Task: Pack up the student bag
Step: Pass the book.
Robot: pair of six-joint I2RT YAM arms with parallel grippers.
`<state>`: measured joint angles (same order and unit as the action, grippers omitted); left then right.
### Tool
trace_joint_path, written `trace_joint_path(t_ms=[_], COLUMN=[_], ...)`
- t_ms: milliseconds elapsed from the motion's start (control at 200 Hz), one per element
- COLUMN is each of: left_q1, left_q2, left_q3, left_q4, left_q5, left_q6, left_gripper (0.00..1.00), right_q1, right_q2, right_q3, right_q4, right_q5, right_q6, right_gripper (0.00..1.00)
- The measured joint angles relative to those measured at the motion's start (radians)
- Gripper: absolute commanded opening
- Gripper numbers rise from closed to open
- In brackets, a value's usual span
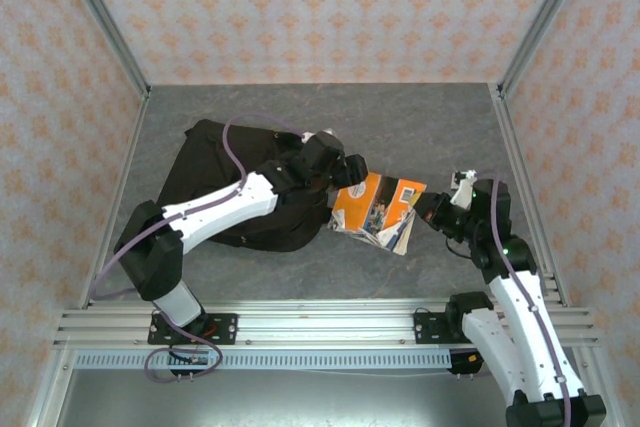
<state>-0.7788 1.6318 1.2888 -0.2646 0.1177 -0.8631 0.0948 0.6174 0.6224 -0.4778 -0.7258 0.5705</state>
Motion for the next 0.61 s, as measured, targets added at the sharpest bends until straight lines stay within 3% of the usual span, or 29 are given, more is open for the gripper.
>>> trace_joint_path(t_ms=[200, 405, 606], left_q1=[-0.006, 0.019, 0.079], left_q2=[-0.111, -0.355, -0.546], left_q3=[0.006, 0.005, -0.006], left_q4=[-0.065, -0.154, -0.224], left_q5=[0.0, -0.01, 0.003], left_q6=[0.103, 0.235, 0.358], left_gripper=[0.86, 0.91, 0.94], right_q1=[0.009, 0.029, 0.047], right_q2=[-0.074, 0.016, 0.035], right_q3=[0.036, 0.085, 0.106], right_q4=[0.113, 0.419, 0.559], right_q5=[-0.018, -0.182, -0.303], right_q6=[0.126, 0.34, 0.455], right_gripper=[0.0, 0.0, 0.0])
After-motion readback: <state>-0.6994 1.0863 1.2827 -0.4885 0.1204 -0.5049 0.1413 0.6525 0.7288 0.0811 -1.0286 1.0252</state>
